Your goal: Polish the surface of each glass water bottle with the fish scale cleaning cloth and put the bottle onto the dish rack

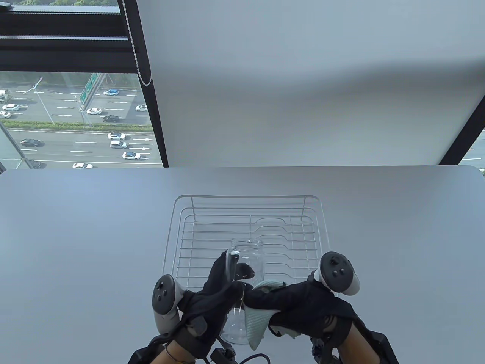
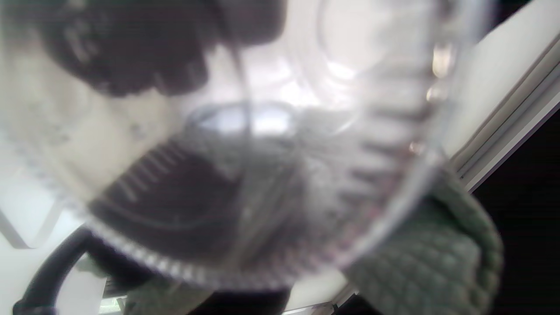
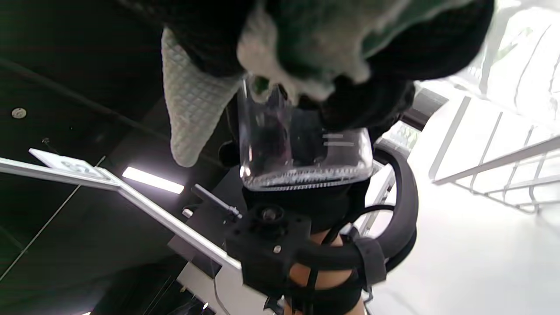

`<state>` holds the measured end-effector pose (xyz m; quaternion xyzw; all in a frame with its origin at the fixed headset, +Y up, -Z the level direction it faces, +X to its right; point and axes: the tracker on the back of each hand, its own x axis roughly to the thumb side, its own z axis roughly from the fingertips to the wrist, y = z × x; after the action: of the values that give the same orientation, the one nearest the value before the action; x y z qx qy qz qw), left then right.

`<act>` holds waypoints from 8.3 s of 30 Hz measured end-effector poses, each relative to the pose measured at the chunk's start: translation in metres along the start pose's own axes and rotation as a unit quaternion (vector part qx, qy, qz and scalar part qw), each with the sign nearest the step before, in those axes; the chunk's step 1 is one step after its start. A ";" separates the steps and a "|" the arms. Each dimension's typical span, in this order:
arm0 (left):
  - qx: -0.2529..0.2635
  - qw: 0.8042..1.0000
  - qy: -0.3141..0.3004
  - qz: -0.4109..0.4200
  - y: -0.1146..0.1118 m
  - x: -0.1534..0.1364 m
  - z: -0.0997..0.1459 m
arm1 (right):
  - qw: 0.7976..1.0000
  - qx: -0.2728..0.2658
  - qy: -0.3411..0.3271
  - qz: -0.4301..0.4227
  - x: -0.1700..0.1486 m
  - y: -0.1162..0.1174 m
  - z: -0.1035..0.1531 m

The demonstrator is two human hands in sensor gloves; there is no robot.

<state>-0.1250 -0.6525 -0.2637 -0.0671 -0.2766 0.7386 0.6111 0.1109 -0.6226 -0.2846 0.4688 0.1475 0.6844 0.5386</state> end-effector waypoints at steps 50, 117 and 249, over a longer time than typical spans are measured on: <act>0.007 1.000 -0.018 0.019 0.006 0.000 -0.001 | 0.996 0.085 0.021 -0.009 0.000 0.012 -0.009; -0.048 0.998 -0.036 0.022 0.001 0.001 -0.003 | 0.984 -0.159 -0.026 0.072 0.006 -0.008 0.008; 0.232 0.804 0.178 -0.517 0.198 -0.032 0.053 | 0.700 -0.290 0.582 0.296 -0.145 -0.088 0.144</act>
<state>-0.3119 -0.7200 -0.3238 0.0998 0.0230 0.3301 0.9384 0.2760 -0.7603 -0.3430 -0.1831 0.0794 0.9538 0.2247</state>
